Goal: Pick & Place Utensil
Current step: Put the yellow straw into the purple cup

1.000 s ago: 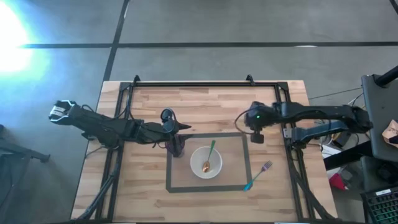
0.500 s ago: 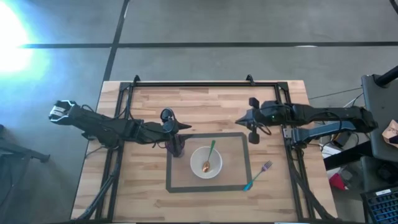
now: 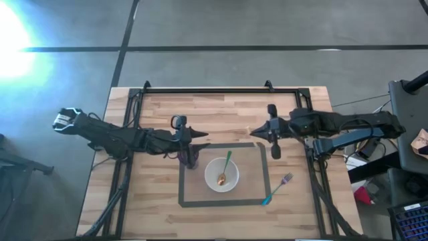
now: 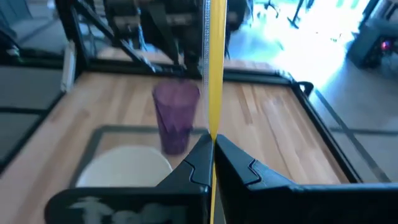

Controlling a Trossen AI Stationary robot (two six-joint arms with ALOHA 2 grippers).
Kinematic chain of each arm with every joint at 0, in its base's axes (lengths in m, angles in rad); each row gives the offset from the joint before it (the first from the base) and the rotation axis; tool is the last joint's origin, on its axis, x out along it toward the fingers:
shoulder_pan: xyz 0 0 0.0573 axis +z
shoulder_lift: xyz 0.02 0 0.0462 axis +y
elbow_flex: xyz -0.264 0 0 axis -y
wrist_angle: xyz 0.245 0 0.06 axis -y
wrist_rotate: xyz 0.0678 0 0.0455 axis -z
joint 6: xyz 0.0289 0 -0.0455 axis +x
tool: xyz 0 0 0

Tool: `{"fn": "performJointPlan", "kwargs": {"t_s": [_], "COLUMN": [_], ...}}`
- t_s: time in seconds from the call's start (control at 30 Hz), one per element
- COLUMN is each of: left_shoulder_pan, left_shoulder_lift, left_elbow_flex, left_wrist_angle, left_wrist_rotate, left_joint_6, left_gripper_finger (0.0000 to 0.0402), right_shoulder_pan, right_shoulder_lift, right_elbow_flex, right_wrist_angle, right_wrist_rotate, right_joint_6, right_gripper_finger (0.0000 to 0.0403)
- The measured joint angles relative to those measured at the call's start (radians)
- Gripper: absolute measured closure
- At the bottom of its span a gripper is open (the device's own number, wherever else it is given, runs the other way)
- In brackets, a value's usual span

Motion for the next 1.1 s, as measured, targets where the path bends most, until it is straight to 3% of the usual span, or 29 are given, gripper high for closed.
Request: {"fn": "performJointPlan", "kwargs": {"t_s": [0.47, 0.77, 1.1], "left_shoulder_pan": [0.000, 0.000, 0.000], "left_shoulder_lift": [0.000, 0.001, 0.001], "left_elbow_flex": [0.000, 0.000, 0.000], "left_wrist_angle": [0.110, 0.261, 0.293], "left_wrist_rotate": [0.000, 0.005, 0.145], "left_joint_6": [0.096, 0.234, 0.284], "left_gripper_finger": [0.0234, 0.0234, 0.0234], "right_shoulder_pan": [0.066, 0.065, 0.065], "right_shoulder_lift": [0.025, 0.134, 0.290], "right_elbow_flex": [0.028, 0.028, 0.063], "right_wrist_angle": [0.316, 0.458, 0.527], "right_wrist_rotate": [-0.003, 0.000, 0.001], "right_joint_6": [-0.107, -0.197, -0.239], "right_gripper_finger": [0.0394, 0.0394, 0.0394]}}
